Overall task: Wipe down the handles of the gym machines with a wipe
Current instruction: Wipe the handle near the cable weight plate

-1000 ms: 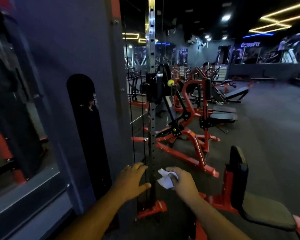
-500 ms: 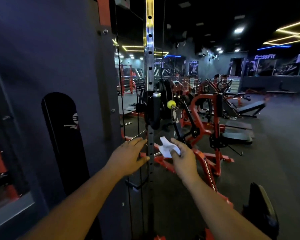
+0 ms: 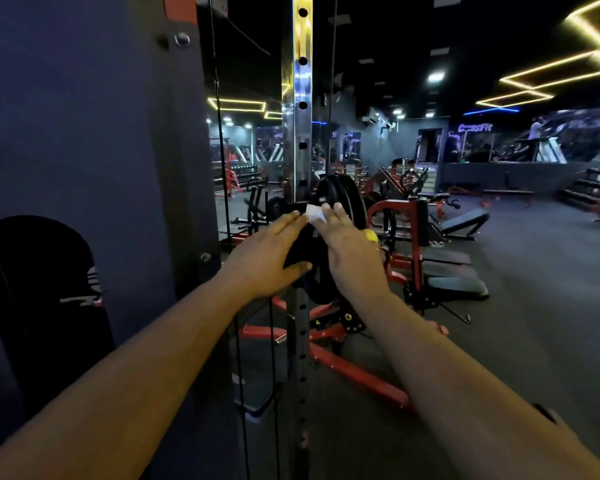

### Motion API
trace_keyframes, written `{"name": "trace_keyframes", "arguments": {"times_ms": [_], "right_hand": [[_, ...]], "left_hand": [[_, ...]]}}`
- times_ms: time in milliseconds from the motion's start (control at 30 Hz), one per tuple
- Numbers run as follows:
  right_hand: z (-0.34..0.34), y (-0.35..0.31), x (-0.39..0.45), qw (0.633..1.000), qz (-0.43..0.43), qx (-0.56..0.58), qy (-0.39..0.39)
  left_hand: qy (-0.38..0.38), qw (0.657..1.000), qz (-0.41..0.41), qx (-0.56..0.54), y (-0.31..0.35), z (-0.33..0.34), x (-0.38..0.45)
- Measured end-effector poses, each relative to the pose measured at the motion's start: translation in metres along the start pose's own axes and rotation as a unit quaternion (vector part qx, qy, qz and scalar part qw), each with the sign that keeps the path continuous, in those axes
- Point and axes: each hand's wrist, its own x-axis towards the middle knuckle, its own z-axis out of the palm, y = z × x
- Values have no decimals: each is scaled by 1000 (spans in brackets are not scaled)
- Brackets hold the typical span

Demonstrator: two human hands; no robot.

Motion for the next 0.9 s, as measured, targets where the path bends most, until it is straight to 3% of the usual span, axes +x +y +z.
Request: {"name": "trace_keyframes", "arguments": {"times_ms": [167, 367, 467, 533, 633, 900], "right_hand": [[49, 19, -53, 990, -123, -61, -32], [50, 37, -126, 978, -193, 11, -74], [26, 29, -98, 989, -85, 115, 36], [18, 22, -61, 975, 9, 195, 102], [29, 7, -34, 947, 117, 281, 105], [64, 6, -137, 935, 144, 316, 70]], "left_hand": [[-16, 998, 45, -47, -21, 12, 16], [-27, 996, 73, -44, -22, 10, 24], [-12, 996, 81, -35, -14, 7, 30], [-1, 996, 89, -17, -6, 4, 34], [8, 996, 88, -14, 7, 3, 37], [-8, 997, 71, 19, 10, 4, 32]]}}
